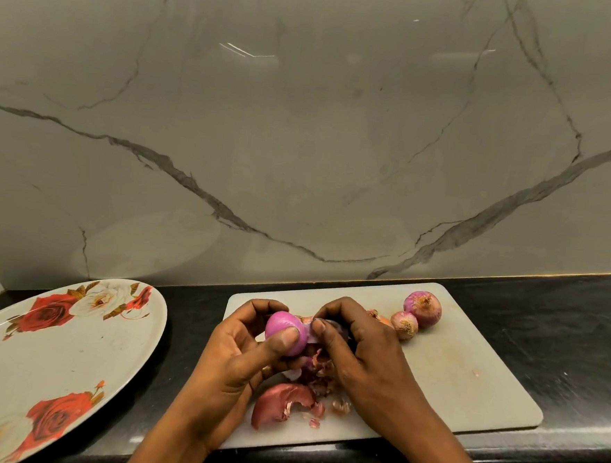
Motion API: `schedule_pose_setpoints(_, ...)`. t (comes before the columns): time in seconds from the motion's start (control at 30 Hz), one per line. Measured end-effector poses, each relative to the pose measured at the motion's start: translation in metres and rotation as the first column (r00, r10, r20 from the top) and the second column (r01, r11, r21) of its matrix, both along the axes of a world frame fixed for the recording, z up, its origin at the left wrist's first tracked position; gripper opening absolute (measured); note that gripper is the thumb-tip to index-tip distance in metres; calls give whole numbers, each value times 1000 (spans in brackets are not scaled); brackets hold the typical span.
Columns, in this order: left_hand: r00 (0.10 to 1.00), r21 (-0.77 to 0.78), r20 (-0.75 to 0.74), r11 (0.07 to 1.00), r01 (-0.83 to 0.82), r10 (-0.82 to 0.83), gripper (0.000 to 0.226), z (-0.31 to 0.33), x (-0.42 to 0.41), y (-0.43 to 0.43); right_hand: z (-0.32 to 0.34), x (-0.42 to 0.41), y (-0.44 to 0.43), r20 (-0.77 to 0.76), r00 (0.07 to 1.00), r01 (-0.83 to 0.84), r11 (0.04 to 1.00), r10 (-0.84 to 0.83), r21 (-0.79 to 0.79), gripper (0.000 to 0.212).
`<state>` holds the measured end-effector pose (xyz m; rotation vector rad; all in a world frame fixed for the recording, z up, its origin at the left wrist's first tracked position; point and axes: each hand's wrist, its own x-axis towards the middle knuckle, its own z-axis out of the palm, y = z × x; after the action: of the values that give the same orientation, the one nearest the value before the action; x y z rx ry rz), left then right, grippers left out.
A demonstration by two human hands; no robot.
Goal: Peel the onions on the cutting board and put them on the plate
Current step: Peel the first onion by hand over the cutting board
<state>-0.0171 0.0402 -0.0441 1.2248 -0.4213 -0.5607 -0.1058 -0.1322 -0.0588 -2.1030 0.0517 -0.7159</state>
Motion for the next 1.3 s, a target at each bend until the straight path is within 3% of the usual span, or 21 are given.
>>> schedule_pose_setpoints(0.13, 994, -95, -70, 993, 73, -80, 70, 1, 3, 6, -1, 0, -4, 46, 992, 112, 990, -116, 81, 10)
schedule_pose_setpoints(0.23, 987, -160, -122, 984, 83, -103, 49, 1, 4, 5, -3, -2, -2, 69, 990, 122, 992, -125, 36, 7)
schedule_pose_setpoints(0.3, 984, -180, -159, 982, 54, -84, 41, -2, 4, 3, -5, -3, -2, 79, 988, 130, 992, -130, 5, 19)
schedule_pose_setpoints(0.43, 990, -152, -140, 988, 4, -25, 46, -2, 4, 1, -3, -5, 0, 96, 987, 130, 992, -130, 5, 33)
schedule_pose_setpoints(0.7, 999, -56, -41, 998, -6, 4, 40, -4, 4, -3, -2, -6, 4, 115, 990, 82, 996, -78, -38, 37)
schedule_pose_setpoints(0.93, 1000, -25, -29, 1000, 2, -2, 37, -7, 7, -4, -3, -4, -1, 124, 990, 71, 997, -70, -2, 19)
schedule_pose_setpoints(1.13, 999, -8, -32, 1000, 10, -11, 35, -7, 7, -3, -2, -1, 5, 81, 990, 127, 982, -116, -141, 13)
schedule_pose_setpoints(1.3, 996, -49, -88, 999, 16, -20, 38, -5, 6, -2, -2, -1, 2, 88, 979, 188, 980, -182, -71, 7)
